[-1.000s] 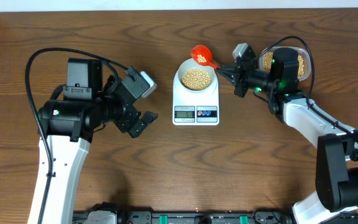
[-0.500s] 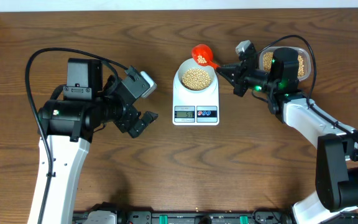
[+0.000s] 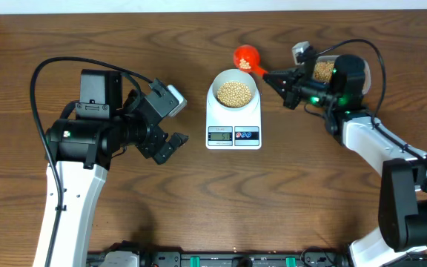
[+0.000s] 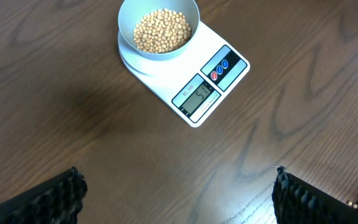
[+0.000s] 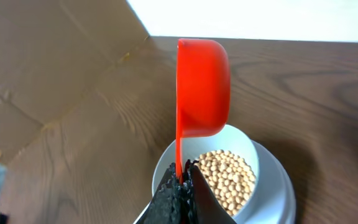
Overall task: Scoop item into bowl and weigh 50g on scale
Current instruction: 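Move the scoop right with the right gripper back to the tub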
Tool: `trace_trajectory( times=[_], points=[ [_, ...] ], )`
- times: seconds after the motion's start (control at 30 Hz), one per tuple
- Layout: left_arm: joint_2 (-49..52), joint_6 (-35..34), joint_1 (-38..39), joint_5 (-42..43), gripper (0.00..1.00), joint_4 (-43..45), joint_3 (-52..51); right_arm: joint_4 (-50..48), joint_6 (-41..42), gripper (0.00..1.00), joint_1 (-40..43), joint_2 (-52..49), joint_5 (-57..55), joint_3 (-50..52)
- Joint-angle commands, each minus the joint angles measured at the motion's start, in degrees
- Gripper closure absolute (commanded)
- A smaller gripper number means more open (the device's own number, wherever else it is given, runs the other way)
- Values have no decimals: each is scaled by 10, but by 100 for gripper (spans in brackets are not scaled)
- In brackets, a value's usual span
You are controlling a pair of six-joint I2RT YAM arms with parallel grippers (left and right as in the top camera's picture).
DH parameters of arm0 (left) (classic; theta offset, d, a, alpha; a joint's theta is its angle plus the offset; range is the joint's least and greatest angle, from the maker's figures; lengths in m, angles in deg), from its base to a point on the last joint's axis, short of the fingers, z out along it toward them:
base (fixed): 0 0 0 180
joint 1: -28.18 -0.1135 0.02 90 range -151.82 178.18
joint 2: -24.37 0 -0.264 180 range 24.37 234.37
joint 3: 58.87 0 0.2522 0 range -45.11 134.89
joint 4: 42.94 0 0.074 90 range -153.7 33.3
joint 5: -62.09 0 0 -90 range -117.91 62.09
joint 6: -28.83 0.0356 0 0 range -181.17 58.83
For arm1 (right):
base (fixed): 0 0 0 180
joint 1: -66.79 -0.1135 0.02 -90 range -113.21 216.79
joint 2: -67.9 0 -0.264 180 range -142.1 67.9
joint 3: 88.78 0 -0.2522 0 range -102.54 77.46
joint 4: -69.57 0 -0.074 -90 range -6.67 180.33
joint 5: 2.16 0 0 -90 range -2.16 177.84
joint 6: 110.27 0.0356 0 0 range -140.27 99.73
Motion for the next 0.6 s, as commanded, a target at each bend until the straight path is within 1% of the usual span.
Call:
trace_trajectory(
  times=[0.0, 0.1, 0.33, 0.57],
  points=[
    [-4, 5, -2, 9, 2, -2, 10, -3, 70, 99, 22, 1, 19, -3],
    [-4, 5, -2, 9, 3, -2, 10, -3, 87, 99, 44, 2, 36, -3],
    [-4, 5, -2, 9, 2, -2, 10, -2, 97, 99, 98, 5, 83, -3],
    [-4, 5, -2, 9, 2, -2, 10, 13, 107, 98, 137, 14, 94, -3]
  ],
)
